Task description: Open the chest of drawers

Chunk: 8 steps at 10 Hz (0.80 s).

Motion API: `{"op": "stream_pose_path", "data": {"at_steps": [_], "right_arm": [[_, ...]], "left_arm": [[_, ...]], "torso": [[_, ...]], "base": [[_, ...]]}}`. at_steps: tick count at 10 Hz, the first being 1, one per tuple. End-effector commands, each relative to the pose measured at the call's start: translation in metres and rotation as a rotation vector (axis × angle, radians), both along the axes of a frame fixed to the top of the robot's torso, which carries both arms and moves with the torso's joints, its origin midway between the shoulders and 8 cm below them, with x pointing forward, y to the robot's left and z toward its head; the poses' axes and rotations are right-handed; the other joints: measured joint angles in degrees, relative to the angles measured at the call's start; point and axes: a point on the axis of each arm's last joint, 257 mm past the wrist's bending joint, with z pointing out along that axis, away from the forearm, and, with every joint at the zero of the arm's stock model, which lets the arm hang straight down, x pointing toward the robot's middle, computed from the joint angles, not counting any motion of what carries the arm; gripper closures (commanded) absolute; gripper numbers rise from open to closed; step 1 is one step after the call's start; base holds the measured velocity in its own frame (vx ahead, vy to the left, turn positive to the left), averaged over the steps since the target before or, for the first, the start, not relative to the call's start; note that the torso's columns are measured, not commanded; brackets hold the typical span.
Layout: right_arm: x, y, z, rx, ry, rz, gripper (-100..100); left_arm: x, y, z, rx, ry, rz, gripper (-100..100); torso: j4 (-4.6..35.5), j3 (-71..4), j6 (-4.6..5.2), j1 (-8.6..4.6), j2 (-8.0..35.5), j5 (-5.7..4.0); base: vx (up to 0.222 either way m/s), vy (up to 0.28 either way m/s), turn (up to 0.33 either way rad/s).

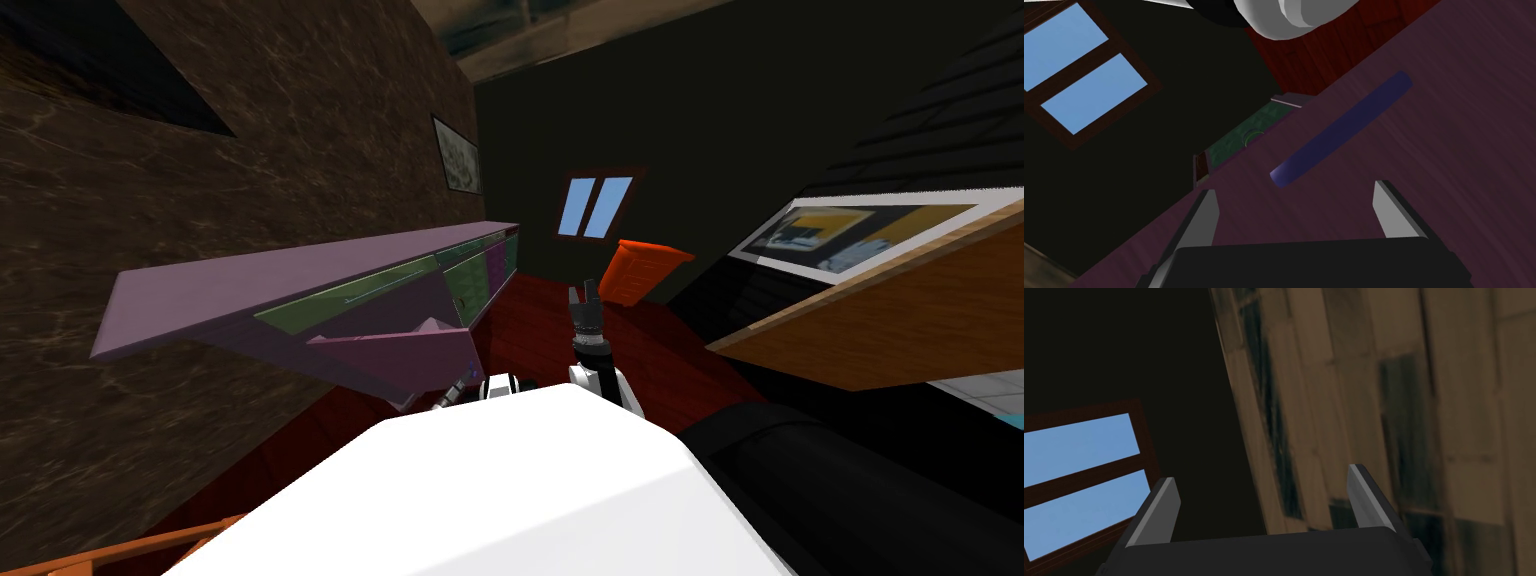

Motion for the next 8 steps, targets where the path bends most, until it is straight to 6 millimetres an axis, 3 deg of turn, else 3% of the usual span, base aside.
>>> {"op": "stream_pose_path", "data": {"at_steps": [1, 4, 5, 8], "right_arm": [[0.0000, 0.0000, 0.0000, 0.000, 0.000, 0.000, 0], [0.0000, 0.0000, 0.0000, 0.000, 0.000, 0.000, 0], [0.0000, 0.0000, 0.0000, 0.000, 0.000, 0.000, 0], [0.0000, 0.0000, 0.0000, 0.000, 0.000, 0.000, 0]], "left_arm": [[0.0028, 0.0067, 0.0120, -0.003, 0.002, 0.004, -100], [0.0035, 0.0087, 0.0177, -0.005, 0.002, 0.005, -100], [0.0038, 0.0086, 0.0181, -0.006, 0.002, 0.006, 0], [0.0037, 0.0086, 0.0181, -0.006, 0.002, 0.006, 0]], "torso": [[0.0, 0.0, 0.00, 0.00, 0.0, 0.00], [0.0, 0.0, 0.00, 0.02, 0.0, 0.01], [0.0, 0.0, 0.00, 0.06, 0.0, 0.02], [0.0, 0.0, 0.00, 0.02, 0.0, 0.01]], "base": [[-0.019, -0.027, -0.023], [-0.015, -0.019, -0.007], [0.000, 0.000, 0.000], [0.000, 0.000, 0.000]]}}
